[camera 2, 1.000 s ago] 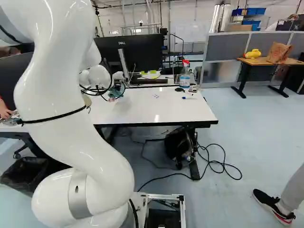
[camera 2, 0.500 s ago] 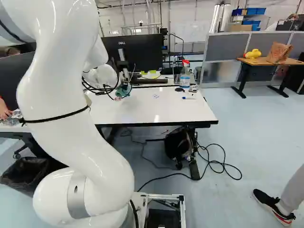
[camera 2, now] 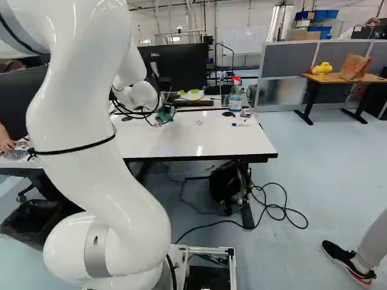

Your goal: Clean the table with the green towel

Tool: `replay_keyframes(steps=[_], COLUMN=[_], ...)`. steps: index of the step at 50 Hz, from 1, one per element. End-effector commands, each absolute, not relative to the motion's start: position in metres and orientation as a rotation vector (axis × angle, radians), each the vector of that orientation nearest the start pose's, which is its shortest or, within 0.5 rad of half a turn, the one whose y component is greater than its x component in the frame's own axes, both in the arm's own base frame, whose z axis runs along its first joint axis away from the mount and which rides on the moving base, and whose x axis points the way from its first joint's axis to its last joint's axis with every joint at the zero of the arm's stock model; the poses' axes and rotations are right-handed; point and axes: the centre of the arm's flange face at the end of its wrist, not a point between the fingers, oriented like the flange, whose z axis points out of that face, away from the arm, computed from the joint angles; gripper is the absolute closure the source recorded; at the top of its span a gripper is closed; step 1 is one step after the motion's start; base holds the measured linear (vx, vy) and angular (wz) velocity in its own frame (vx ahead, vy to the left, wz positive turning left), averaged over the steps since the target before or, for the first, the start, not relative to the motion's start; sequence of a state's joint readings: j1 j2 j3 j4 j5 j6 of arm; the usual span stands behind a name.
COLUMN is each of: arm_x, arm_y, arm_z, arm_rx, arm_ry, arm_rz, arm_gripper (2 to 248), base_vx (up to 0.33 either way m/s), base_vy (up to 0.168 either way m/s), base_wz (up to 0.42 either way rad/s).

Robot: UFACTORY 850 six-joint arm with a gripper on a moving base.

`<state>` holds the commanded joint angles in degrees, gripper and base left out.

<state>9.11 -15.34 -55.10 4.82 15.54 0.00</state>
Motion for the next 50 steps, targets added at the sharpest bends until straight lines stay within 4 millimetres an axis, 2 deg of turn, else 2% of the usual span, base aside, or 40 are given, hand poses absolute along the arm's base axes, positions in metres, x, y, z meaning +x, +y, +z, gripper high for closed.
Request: replay_keyframes(steps=[31, 50], arm_x=[0.582, 0.588], arm_y=[0.037, 0.006], arm_z=[0.456, 0.456], arm_rx=[-2.735, -2.752], arm_ry=[0.035, 0.109], arm_rz=[-1.443, -1.458], arm_gripper=[197, 197], base_vx=[0.0, 0.0], base_vy=[0.0, 0.0], base_wz=[0.0, 0.0])
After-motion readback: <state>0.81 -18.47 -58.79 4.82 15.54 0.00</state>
